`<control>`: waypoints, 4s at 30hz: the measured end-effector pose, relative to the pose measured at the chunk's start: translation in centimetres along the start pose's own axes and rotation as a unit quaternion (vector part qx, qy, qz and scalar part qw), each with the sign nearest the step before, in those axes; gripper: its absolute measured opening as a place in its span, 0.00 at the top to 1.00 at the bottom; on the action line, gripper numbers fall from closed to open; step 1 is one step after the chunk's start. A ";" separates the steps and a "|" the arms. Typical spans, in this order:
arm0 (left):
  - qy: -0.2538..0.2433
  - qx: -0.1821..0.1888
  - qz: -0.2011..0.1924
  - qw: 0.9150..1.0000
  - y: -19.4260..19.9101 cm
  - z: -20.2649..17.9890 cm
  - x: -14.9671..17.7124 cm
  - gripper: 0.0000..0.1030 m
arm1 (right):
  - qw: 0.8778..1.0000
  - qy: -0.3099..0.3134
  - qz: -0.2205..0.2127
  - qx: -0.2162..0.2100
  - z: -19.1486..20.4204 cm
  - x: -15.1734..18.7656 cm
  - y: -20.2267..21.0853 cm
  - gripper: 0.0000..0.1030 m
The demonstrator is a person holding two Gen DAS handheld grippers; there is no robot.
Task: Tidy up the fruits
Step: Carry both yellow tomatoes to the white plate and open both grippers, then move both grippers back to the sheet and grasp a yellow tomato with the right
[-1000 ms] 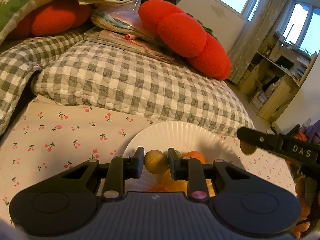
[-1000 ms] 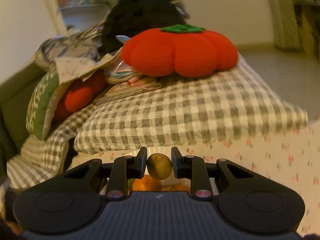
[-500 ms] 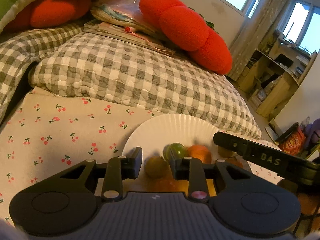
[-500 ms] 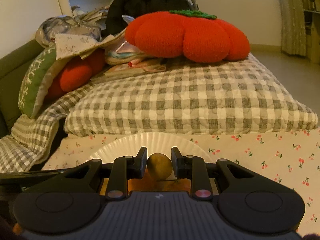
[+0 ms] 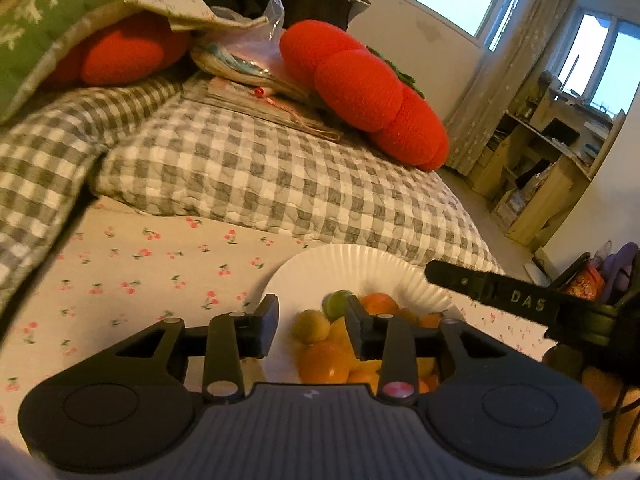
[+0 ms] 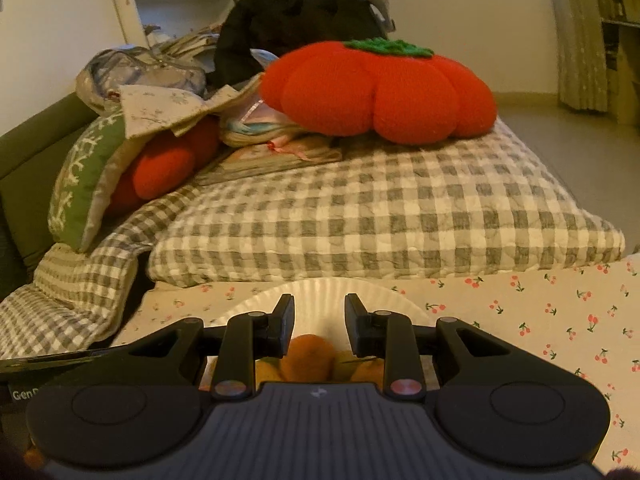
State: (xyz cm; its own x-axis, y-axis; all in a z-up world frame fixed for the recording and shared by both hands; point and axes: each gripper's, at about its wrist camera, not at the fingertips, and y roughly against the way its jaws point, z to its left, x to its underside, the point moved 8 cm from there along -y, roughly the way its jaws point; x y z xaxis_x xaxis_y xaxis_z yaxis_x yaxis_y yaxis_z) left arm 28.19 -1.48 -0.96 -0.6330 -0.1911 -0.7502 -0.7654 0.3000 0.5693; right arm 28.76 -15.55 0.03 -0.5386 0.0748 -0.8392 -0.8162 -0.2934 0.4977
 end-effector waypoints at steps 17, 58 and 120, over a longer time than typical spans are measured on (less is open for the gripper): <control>-0.020 -0.093 -0.005 0.995 8.6 5.7 3.7 0.54 | 0.999 0.015 0.032 -0.004 5.8 4.6 5.1 0.69; -0.067 -0.154 0.078 0.983 8.6 7.8 10.0 0.35 | 0.994 0.066 0.083 0.028 9.7 12.5 7.5 0.33; -0.050 -0.120 0.104 0.986 6.3 7.9 10.3 0.81 | 0.985 0.131 0.101 0.042 12.0 15.4 3.5 0.75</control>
State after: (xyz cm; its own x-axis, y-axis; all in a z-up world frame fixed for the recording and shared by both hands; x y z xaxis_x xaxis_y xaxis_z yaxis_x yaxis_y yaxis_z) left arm 17.73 5.80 -7.73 -0.7736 -0.0525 -0.6315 -0.6334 0.0915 0.7684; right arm 15.12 -3.96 -8.56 -0.6283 -0.2281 -0.7438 -0.7188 -0.1955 0.6672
